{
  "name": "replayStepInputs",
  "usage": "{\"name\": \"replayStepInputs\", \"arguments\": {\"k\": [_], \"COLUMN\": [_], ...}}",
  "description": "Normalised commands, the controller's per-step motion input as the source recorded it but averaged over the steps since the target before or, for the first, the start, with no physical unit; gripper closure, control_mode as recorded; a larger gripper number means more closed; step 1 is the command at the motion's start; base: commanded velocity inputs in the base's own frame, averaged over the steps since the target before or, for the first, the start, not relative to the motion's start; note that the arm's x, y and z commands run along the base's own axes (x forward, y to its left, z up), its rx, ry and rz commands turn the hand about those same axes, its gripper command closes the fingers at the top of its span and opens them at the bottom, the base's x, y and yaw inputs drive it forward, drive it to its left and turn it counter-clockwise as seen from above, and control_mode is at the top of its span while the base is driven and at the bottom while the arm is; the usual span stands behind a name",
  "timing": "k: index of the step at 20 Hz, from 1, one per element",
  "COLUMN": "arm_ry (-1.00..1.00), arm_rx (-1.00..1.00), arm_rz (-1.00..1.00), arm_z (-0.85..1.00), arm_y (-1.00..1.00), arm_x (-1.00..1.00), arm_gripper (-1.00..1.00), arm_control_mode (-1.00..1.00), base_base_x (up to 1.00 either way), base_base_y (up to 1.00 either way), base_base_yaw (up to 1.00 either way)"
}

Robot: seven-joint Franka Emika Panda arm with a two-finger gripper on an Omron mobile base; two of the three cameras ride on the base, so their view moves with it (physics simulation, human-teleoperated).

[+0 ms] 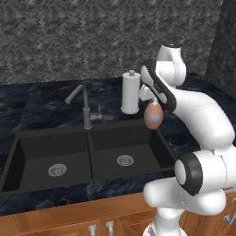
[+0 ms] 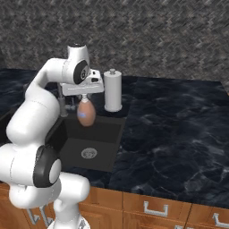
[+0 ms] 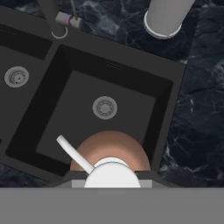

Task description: Pick up the soap dispenser and soap dispenser from the sink, and place them back in the cabinet, and close the cabinet doors.

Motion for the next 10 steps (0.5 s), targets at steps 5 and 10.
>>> {"name": "replayStepInputs", "arguments": {"k": [5,10], "arm_ry": [0.0,0.01], "arm_rx": [0.0,0.0], "arm_rz": [0.0,0.0], "arm_z": [0.41,0.35], "arm_y": [0.0,0.0], "arm_x": [-0.28,-0.3], "arm_gripper": [1.0,1.0], "arm_control_mode": [-1.0,-1.0], "base_base_x": [0.0,0.0], "base_base_y": [0.0,0.0], "base_base_yaw": [0.0,0.0]}}
